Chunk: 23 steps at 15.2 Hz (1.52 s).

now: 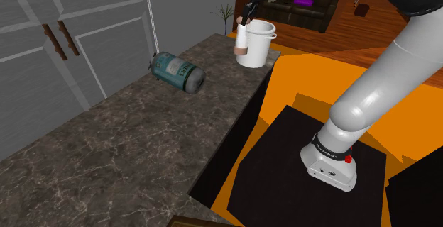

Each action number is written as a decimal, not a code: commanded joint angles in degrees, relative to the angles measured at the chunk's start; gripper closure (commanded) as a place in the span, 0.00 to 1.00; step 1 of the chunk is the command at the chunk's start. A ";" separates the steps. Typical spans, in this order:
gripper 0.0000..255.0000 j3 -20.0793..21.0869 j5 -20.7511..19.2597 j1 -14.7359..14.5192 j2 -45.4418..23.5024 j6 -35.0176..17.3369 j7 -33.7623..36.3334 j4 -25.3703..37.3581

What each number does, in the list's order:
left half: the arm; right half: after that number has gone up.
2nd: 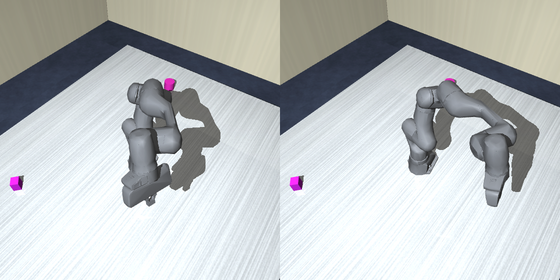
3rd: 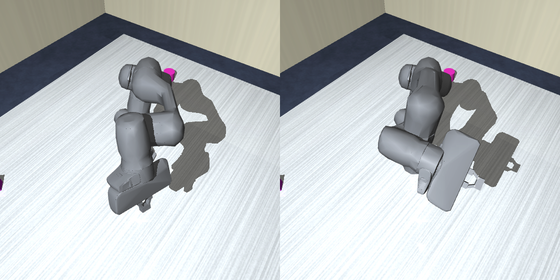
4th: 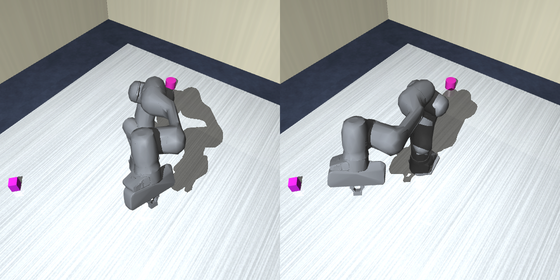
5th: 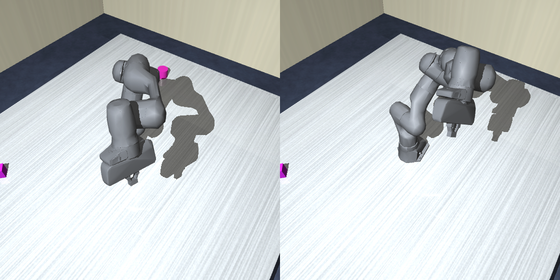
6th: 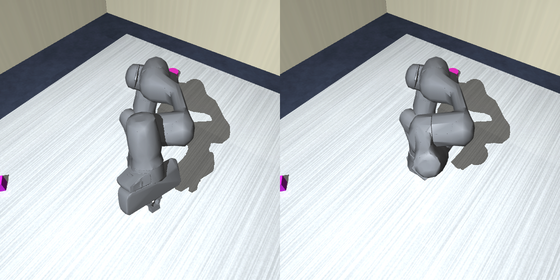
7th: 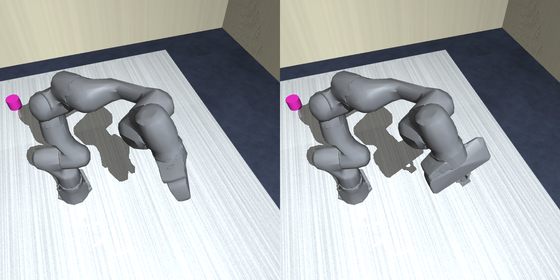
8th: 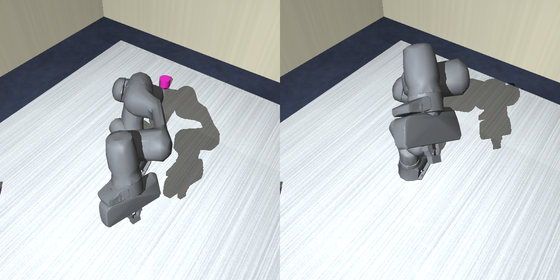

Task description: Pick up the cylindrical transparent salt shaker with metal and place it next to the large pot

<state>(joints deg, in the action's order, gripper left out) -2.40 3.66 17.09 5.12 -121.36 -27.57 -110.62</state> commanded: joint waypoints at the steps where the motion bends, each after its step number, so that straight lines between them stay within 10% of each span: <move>1: 1.00 0.03 0.06 -0.03 -0.20 -1.58 -0.05 -1.33; 23: 1.00 0.08 1.35 -0.17 -4.88 -18.15 -1.62 -13.27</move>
<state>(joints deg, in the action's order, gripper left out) -2.34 4.94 16.94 0.62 -138.82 -29.14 -123.64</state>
